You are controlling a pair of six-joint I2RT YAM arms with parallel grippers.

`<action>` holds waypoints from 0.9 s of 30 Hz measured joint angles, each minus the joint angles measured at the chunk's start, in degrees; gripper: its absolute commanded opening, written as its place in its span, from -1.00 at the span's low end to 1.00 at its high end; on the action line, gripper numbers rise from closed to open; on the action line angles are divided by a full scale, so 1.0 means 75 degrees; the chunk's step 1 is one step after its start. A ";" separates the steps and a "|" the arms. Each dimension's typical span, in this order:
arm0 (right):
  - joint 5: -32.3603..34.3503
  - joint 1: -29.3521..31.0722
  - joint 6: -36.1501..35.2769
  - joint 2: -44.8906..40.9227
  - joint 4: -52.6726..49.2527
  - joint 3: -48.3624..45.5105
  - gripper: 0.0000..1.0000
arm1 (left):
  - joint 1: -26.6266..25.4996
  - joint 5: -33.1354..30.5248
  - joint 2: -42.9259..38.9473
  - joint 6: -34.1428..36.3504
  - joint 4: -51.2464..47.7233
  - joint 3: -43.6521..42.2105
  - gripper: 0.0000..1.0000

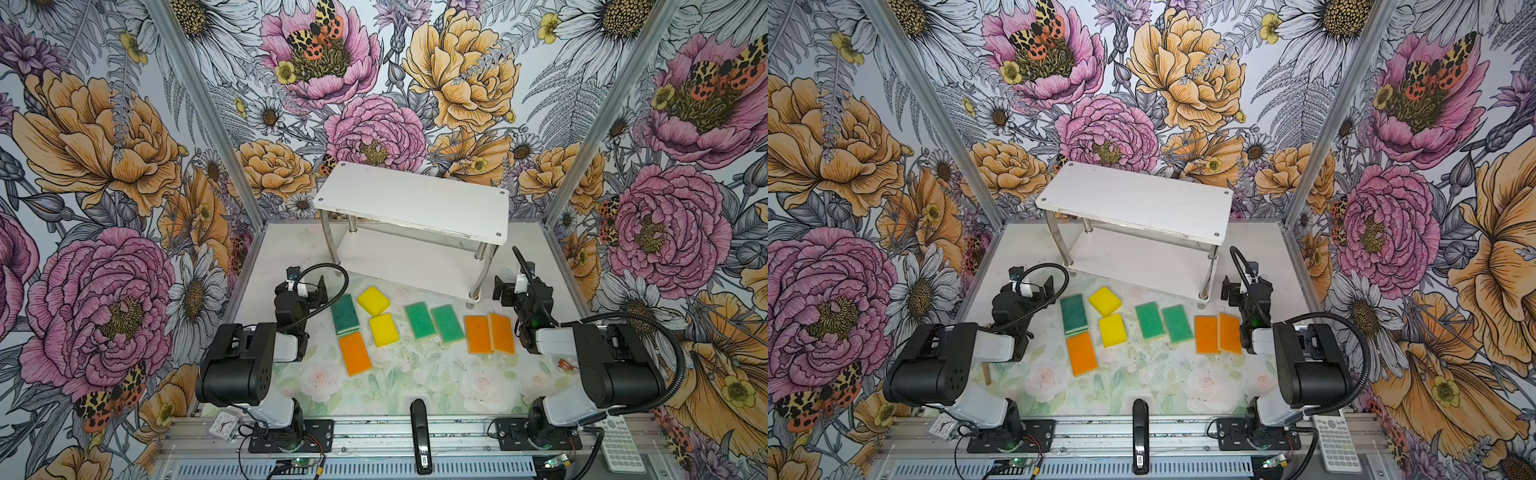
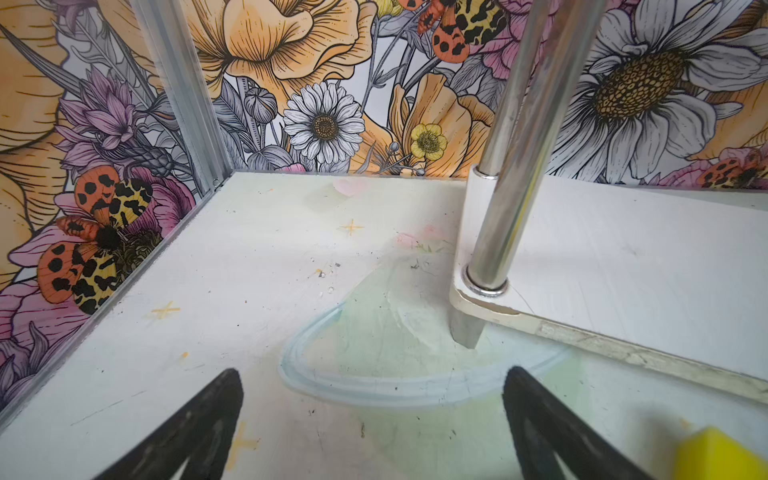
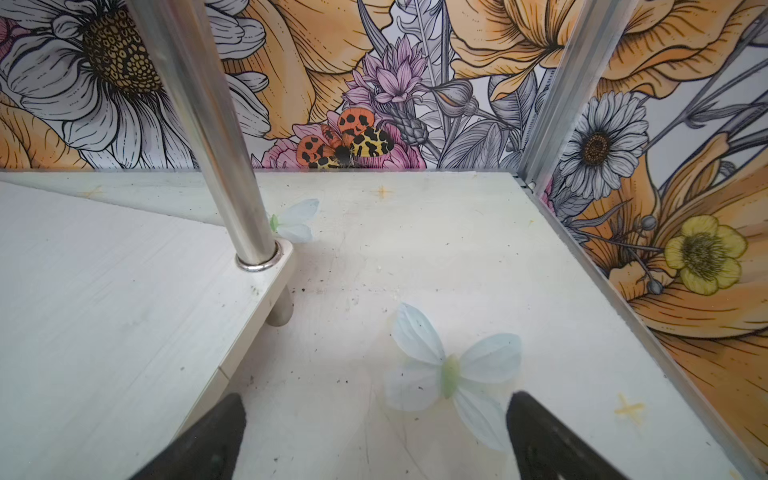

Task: Place and organize the cleaning sponges onto the shelf

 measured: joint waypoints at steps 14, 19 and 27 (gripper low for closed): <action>-0.0003 0.0000 0.0000 0.0000 0.0000 0.0000 0.99 | -0.0038 -0.0096 0.0000 0.0003 -0.0003 0.0000 0.98; 0.0026 0.0000 0.0006 0.0000 0.0009 0.0000 0.99 | -0.0239 -0.0644 0.0000 0.0003 -0.0035 0.0012 0.98; 0.0726 0.0000 0.0265 -0.0877 -0.0315 -0.0469 0.98 | -0.0810 -0.1460 -0.1023 0.0291 -0.0475 -0.0017 0.98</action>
